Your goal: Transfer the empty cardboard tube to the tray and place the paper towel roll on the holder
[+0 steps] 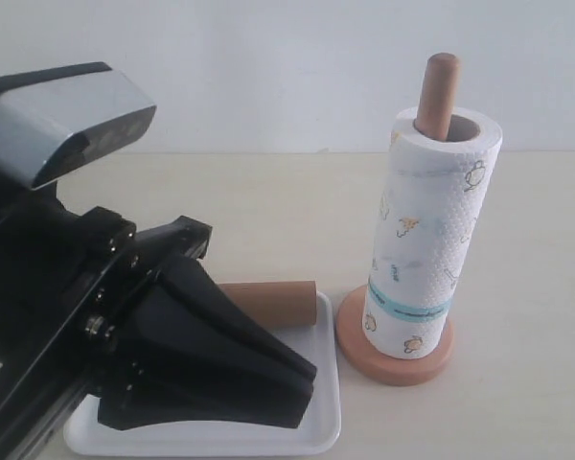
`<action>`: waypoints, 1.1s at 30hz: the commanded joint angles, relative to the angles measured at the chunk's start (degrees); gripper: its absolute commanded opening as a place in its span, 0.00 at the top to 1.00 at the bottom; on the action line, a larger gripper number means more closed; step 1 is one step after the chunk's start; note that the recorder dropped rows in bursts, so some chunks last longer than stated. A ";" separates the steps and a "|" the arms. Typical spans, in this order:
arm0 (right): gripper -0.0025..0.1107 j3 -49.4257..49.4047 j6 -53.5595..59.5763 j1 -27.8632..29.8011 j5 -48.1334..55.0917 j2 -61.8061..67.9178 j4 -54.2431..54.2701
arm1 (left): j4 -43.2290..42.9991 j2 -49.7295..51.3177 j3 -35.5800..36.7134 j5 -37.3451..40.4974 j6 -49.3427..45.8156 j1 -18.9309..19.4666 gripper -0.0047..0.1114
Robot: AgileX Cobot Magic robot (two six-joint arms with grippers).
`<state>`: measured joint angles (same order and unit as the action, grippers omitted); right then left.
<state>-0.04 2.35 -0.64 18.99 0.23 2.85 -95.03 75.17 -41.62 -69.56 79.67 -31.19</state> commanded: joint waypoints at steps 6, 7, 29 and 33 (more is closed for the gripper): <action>0.98 0.04 0.07 0.11 -0.15 -0.23 -0.05 | -4.91 -8.28 0.17 -0.40 24.96 6.99 0.92; 0.98 0.04 0.07 0.11 -0.15 -0.23 -0.05 | -4.91 -10.55 0.17 -0.40 24.56 8.14 0.92; 0.98 0.04 0.07 0.11 -0.15 -0.23 -0.44 | 19.19 -62.43 20.24 54.79 40.74 10.67 0.92; 0.98 0.04 0.07 0.11 -0.15 -0.23 -0.44 | 34.98 -65.49 24.70 55.93 40.74 10.67 0.92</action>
<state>-0.04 2.35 -0.64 18.99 0.23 2.85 -70.48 11.48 -19.54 -15.61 119.28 -20.72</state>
